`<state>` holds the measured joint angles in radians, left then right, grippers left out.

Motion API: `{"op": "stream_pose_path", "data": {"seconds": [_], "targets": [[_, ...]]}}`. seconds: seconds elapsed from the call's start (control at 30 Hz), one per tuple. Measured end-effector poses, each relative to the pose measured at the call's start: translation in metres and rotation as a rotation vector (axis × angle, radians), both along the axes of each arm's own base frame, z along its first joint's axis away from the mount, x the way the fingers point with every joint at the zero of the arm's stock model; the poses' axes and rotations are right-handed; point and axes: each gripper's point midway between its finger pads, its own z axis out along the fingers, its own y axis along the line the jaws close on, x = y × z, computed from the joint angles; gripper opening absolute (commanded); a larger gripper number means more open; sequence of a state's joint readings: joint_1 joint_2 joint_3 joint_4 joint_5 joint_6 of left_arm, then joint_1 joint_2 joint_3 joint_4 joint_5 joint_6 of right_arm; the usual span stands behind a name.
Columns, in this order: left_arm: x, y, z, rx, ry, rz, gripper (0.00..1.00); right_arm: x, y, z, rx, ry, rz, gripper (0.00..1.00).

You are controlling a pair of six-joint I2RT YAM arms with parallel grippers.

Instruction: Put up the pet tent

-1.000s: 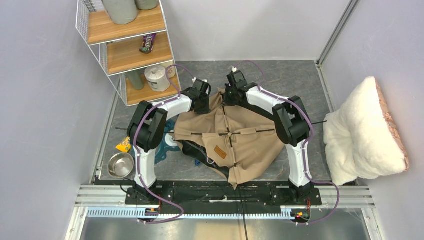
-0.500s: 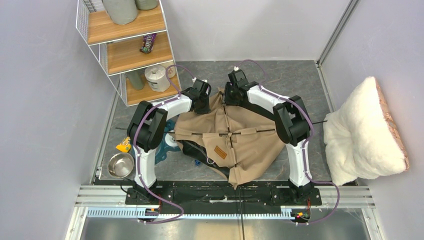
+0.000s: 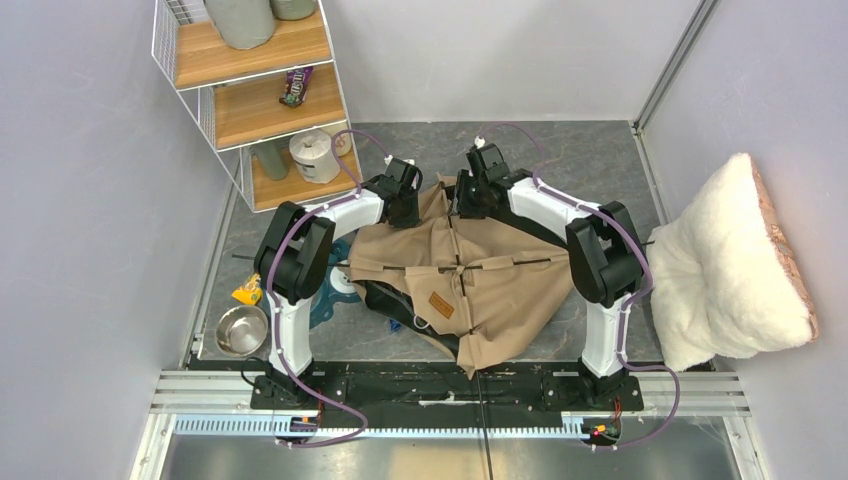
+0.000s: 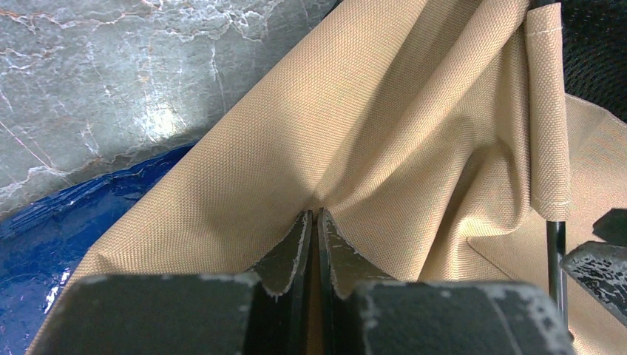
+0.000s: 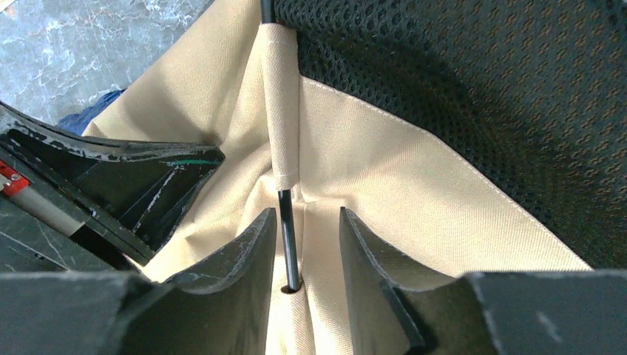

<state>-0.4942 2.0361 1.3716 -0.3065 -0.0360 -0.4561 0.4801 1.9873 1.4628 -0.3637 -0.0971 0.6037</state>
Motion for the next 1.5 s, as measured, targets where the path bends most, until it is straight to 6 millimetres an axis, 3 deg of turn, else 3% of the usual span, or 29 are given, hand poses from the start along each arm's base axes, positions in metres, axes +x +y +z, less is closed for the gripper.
{"op": "stream_pose_path", "data": {"seconds": [0.33, 0.6, 1.5], "targets": [[0.000, 0.000, 0.000, 0.000, 0.000, 0.000, 0.11, -0.011, 0.009, -0.002, 0.005, 0.006, 0.072, 0.29], [0.000, 0.000, 0.000, 0.000, 0.000, 0.000, 0.10, -0.015, 0.013, -0.003, 0.006, 0.006, 0.098, 0.01], [0.000, 0.000, 0.000, 0.000, 0.001, -0.001, 0.06, 0.009, 0.018, -0.017, -0.060, 0.061, 0.067, 0.00]]}}
